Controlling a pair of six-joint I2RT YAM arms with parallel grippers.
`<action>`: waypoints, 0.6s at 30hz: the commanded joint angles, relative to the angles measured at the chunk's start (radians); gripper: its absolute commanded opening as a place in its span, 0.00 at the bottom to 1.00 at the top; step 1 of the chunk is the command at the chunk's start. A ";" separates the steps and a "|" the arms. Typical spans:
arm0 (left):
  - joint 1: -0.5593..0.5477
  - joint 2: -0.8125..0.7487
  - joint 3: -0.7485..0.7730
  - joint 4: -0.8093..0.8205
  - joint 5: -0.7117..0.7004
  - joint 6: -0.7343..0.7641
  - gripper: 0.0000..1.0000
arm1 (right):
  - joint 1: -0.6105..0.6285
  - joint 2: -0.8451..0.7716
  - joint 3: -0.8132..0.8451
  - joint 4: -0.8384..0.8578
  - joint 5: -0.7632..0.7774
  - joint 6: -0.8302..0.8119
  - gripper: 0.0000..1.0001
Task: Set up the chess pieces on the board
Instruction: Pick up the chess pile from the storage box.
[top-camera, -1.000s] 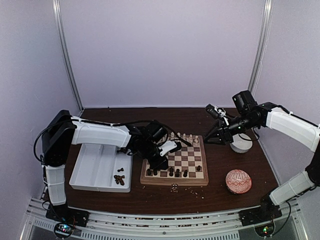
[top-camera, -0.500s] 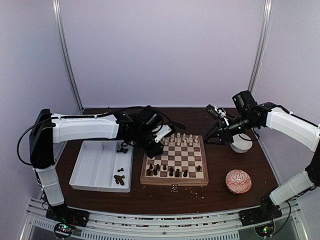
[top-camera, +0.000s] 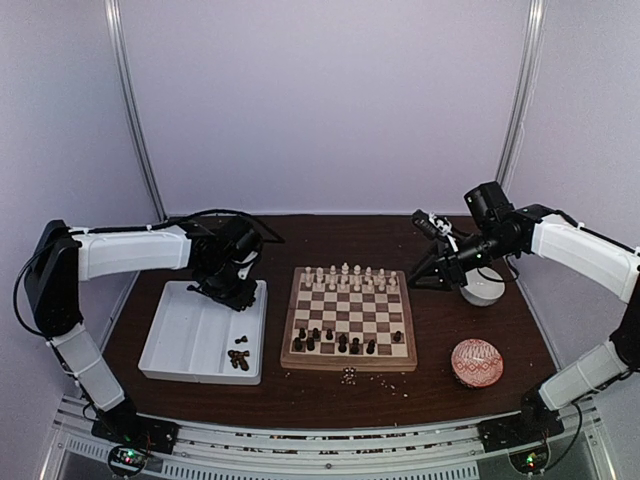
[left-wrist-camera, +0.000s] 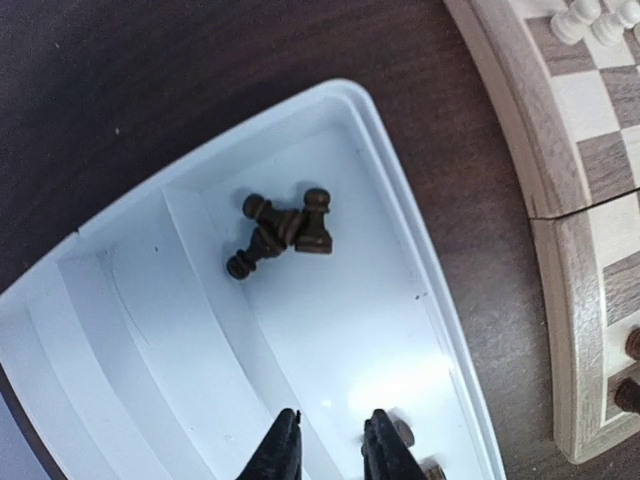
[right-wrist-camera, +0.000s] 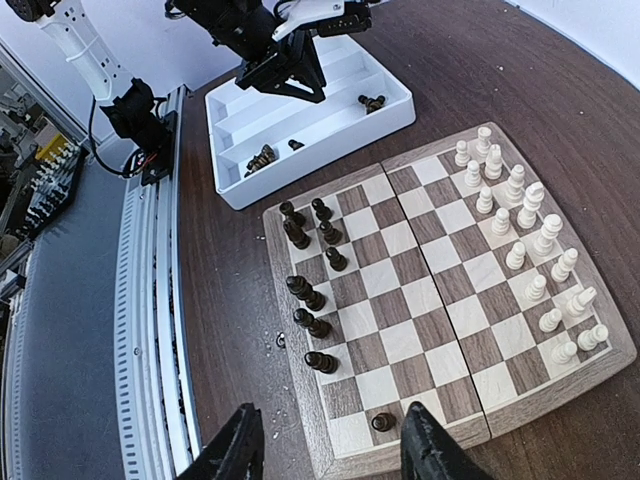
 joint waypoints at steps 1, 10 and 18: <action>0.023 -0.006 -0.023 -0.012 0.134 0.004 0.23 | -0.007 0.011 0.006 -0.026 -0.024 -0.021 0.47; 0.017 -0.041 -0.117 -0.037 0.236 0.265 0.26 | -0.009 0.029 0.017 -0.042 -0.041 -0.034 0.47; -0.005 0.016 -0.146 0.009 0.235 0.373 0.26 | -0.009 0.026 0.014 -0.048 -0.041 -0.038 0.48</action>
